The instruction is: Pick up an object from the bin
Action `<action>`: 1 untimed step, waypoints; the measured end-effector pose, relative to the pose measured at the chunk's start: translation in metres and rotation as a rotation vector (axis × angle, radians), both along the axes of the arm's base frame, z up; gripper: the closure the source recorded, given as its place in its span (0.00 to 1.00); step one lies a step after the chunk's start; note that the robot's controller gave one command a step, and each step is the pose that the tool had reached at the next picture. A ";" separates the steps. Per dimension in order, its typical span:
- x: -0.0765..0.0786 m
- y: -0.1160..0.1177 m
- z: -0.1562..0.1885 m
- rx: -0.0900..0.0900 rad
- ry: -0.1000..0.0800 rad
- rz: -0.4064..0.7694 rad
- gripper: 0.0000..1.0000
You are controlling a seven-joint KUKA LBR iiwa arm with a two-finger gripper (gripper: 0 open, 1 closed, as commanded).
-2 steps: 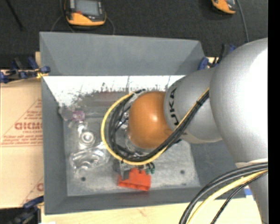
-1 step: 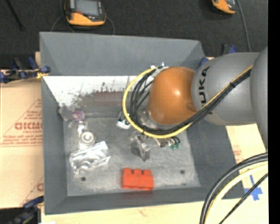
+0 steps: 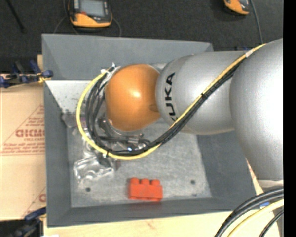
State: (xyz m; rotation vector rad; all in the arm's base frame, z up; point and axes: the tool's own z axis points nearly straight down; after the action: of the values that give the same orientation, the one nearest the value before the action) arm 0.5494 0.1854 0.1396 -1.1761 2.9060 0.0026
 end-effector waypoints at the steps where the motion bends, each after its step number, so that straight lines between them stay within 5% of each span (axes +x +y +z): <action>1: -0.055 0.002 0.070 -0.001 -0.003 0.010 1.00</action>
Offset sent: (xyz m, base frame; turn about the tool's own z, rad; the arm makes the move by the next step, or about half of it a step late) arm -0.0564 0.0018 0.0659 -0.0086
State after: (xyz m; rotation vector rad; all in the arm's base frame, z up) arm 0.4940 0.1872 0.2099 -1.1891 2.8985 -0.0008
